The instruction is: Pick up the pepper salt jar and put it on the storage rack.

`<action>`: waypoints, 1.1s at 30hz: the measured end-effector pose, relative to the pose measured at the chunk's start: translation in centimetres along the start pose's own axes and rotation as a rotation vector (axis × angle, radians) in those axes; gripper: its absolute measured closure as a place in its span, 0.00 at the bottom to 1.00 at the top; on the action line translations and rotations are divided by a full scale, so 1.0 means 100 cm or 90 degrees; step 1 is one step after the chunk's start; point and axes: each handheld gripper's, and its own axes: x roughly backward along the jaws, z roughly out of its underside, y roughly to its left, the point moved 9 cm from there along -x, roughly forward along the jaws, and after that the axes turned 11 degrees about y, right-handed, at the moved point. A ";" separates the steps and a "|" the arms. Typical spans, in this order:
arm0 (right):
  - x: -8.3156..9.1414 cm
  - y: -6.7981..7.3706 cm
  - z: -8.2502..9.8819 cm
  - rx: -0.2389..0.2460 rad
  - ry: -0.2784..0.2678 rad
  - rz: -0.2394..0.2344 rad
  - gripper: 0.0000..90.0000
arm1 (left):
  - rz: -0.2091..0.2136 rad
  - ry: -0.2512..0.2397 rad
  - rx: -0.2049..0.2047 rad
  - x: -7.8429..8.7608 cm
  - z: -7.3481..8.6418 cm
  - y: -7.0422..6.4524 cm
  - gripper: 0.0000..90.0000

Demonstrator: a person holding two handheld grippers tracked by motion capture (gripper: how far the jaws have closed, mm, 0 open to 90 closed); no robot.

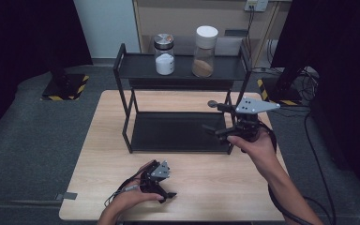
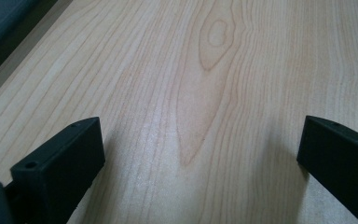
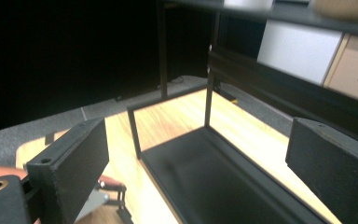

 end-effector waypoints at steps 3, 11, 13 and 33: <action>-0.003 0.003 0.011 -0.003 0.008 0.006 0.08 | 0.000 0.001 -0.001 0.000 0.000 0.000 0.00; -0.010 0.008 0.036 -0.012 0.027 0.021 0.07 | 0.000 0.001 -0.001 0.000 0.000 0.000 0.00; -0.012 0.010 0.043 -0.013 0.031 0.024 0.07 | 0.000 0.001 -0.001 0.000 0.000 0.000 0.00; -0.022 0.020 0.107 -0.039 0.064 0.015 0.06 | 0.000 0.000 0.000 0.000 0.000 0.000 0.00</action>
